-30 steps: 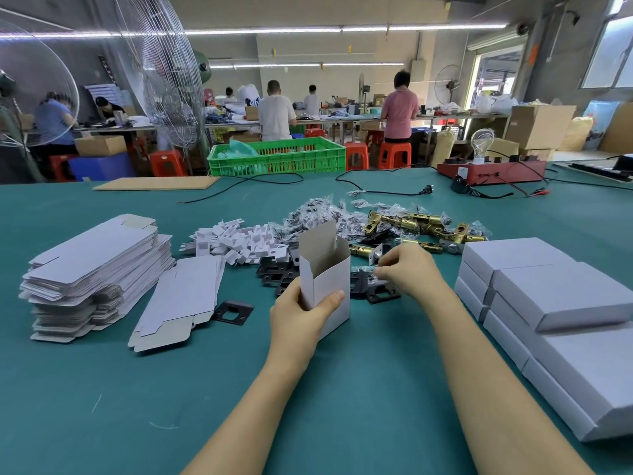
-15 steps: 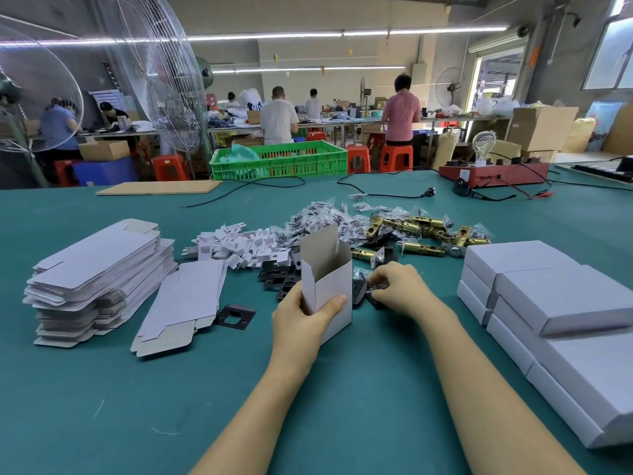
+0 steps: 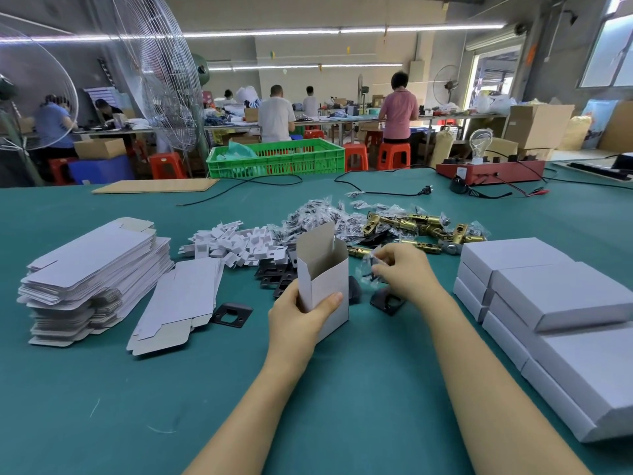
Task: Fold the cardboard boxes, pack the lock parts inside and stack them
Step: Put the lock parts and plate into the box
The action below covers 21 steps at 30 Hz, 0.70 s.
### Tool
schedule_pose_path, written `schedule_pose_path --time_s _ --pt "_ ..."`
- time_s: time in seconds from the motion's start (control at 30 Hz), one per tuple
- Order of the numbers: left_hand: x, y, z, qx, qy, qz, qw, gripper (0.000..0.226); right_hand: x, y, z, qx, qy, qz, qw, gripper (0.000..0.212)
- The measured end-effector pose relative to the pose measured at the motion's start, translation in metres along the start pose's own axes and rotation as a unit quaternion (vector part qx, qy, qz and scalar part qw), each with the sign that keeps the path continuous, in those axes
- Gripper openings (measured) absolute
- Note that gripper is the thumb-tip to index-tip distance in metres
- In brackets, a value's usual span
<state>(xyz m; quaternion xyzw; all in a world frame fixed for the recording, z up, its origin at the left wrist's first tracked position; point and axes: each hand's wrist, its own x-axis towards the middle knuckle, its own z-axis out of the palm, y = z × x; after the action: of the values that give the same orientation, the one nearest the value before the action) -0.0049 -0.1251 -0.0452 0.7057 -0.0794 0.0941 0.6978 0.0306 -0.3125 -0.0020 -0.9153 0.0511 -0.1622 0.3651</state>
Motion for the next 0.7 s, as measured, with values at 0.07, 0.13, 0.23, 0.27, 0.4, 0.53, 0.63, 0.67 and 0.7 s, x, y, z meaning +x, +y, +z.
schedule_pose_path --time_s 0.07,0.13,0.23,0.27,0.4,0.53,0.63,0.67,0.7 --pt "0.000 0.001 0.000 0.000 -0.002 -0.004 1.000 0.026 -0.002 -0.013 -0.019 0.074 0.011 -0.007 0.997 0.010" --pt "-0.001 0.002 0.000 -0.003 -0.010 -0.007 1.000 0.026 -0.007 -0.029 -0.041 0.135 0.029 -0.041 0.990 0.015" --pt "-0.003 0.006 -0.001 -0.008 -0.022 -0.008 1.000 0.032 -0.018 -0.056 -0.071 0.219 -0.008 -0.119 0.968 0.012" --pt "-0.003 0.007 -0.001 -0.009 -0.023 -0.008 1.000 0.033 -0.023 -0.063 -0.077 0.233 -0.028 -0.147 0.961 0.011" --pt "-0.004 0.008 -0.001 -0.010 -0.026 -0.003 1.000 0.025 -0.034 -0.084 -0.083 0.174 -0.070 -0.230 0.955 0.010" --pt "-0.003 0.007 -0.001 -0.015 -0.030 -0.004 0.999 0.020 -0.033 -0.094 -0.068 0.030 -0.092 -0.249 0.964 0.010" --pt "-0.004 0.007 -0.001 -0.018 -0.036 -0.004 0.999 0.023 -0.032 -0.099 -0.056 -0.044 -0.090 -0.258 0.961 0.014" --pt "-0.004 0.007 -0.001 -0.019 -0.035 -0.004 0.999 0.024 -0.032 -0.100 -0.054 -0.057 -0.092 -0.261 0.959 0.015" --pt "-0.004 0.006 -0.001 -0.022 -0.034 -0.005 0.999 0.023 -0.033 -0.101 -0.051 -0.067 -0.095 -0.264 0.957 0.015"
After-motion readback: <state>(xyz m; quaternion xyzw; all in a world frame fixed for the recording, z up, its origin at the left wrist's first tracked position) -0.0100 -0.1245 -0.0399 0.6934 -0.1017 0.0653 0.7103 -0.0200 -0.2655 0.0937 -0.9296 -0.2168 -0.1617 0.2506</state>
